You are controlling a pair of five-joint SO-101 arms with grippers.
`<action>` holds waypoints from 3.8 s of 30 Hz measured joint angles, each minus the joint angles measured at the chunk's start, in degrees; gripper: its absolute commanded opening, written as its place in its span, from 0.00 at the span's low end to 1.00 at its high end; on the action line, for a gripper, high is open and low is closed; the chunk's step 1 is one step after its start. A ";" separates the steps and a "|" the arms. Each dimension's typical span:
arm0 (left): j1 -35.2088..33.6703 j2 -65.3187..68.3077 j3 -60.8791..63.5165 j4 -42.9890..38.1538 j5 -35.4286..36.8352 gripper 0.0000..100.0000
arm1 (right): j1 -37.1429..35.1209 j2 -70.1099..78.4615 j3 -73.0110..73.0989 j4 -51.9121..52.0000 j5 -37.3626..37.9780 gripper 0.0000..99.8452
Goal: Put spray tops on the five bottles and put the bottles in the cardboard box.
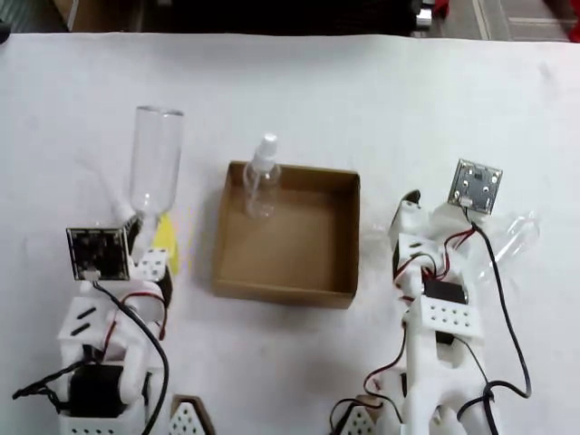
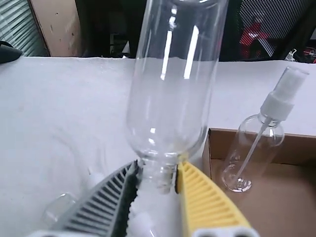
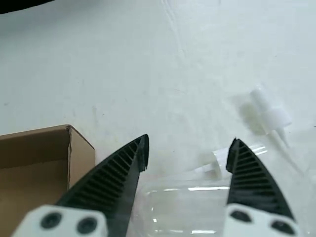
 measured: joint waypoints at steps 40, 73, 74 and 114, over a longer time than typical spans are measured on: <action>31.12 -1.32 -31.74 8.09 -10.11 0.08 | 0.79 -0.18 0.00 0.00 0.00 0.24; 46.59 -1.32 -16.88 13.27 -23.82 0.08 | 10.37 -59.78 -1.76 41.05 0.00 0.02; 45.19 -1.23 -13.45 10.20 -24.00 0.08 | 10.37 -59.08 -2.81 42.02 0.00 0.02; 36.57 -0.09 -2.90 -6.33 -15.65 0.08 | -37.89 -61.45 -29.80 51.16 23.12 0.02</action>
